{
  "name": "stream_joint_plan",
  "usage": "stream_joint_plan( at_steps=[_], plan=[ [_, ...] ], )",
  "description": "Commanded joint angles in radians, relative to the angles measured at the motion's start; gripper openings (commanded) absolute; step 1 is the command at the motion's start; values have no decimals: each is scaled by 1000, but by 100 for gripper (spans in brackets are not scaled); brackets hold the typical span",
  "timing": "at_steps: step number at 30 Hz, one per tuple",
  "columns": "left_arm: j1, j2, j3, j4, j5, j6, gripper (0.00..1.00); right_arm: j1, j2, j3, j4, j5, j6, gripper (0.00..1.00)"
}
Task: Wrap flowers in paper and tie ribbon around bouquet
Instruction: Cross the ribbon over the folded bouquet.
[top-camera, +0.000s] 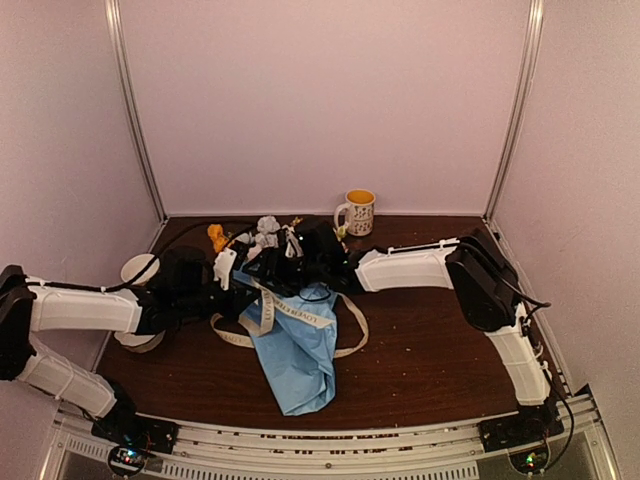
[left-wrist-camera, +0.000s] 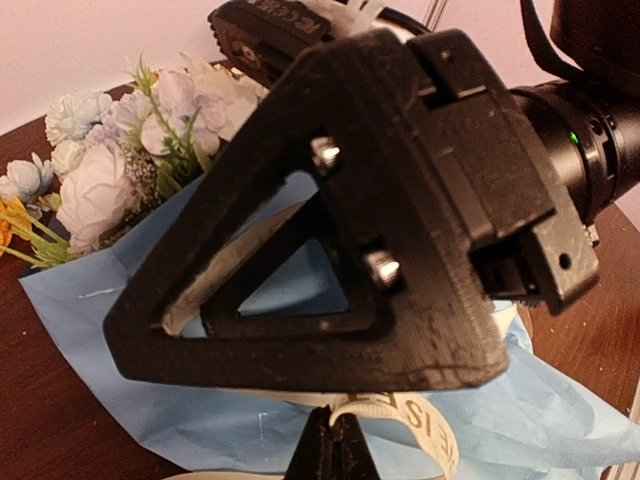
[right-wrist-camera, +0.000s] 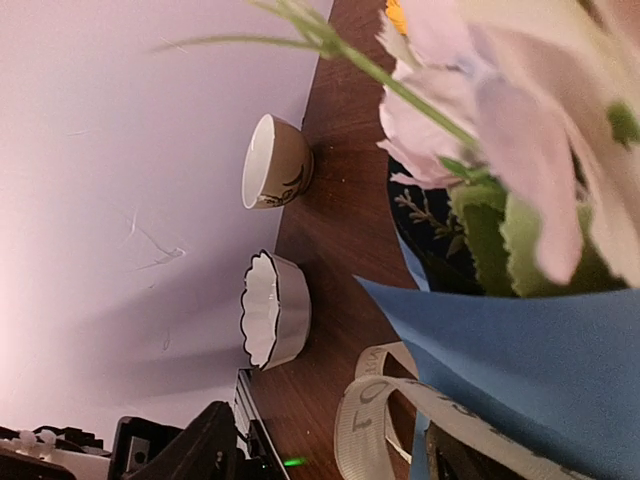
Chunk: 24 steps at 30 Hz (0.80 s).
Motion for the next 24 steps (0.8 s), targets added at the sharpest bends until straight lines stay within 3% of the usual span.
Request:
stream_joint_plan(
  at_steps=[1,7,13,18,24],
  plan=[
    [23,10,42,49,-33,-3,0,-14,-43,-37,64,17,62,65],
    [101,13,80,6,5,1,0,-18,-63,-86,112,3,66,67],
    [172,108,140,24,132,-4,0,-29,-73,-152,211,-11,91,70],
    [225,187,250,-110,157,27,0,-37,-71,-166,246,-62,81,67],
    [233,257,327,-140,247,96,0,-40,-63,-190,291,-95,97,66]
  ],
)
